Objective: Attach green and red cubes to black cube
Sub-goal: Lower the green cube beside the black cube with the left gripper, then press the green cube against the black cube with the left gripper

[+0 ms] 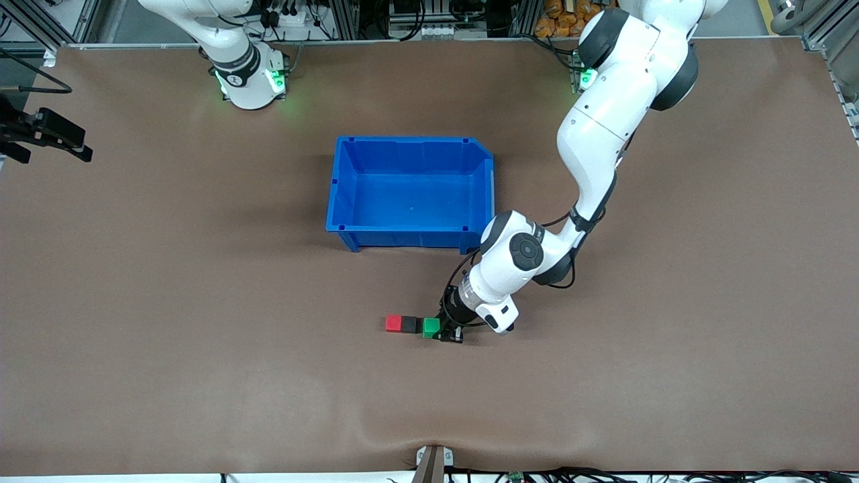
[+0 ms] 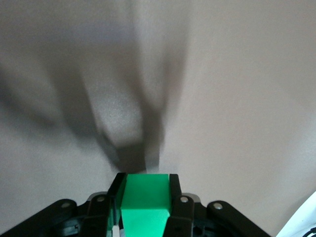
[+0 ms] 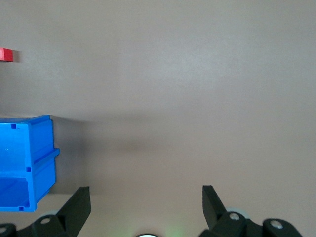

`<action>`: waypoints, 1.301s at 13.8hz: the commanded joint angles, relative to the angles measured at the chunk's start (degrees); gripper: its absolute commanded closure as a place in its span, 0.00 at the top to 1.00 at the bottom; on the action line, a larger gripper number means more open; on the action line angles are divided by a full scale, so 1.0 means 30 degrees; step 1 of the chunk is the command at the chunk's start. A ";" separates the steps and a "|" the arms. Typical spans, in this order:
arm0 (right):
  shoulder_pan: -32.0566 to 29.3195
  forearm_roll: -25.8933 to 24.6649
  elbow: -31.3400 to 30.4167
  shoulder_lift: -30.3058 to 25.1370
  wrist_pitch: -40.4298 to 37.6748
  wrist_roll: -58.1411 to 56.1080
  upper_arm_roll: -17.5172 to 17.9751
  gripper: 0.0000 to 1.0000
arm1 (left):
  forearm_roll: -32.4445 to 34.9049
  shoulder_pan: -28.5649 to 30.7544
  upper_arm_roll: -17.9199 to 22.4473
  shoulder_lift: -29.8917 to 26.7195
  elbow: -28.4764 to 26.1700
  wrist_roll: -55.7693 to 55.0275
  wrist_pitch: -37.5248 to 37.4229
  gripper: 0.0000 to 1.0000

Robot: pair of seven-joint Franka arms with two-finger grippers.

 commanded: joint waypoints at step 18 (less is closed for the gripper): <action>0.0158 -0.0217 0.0196 0.0052 -0.0228 -0.0146 -0.0092 1.00 | -0.0269 -0.0678 0.0252 0.0976 0.0778 -0.0353 0.1034 0.09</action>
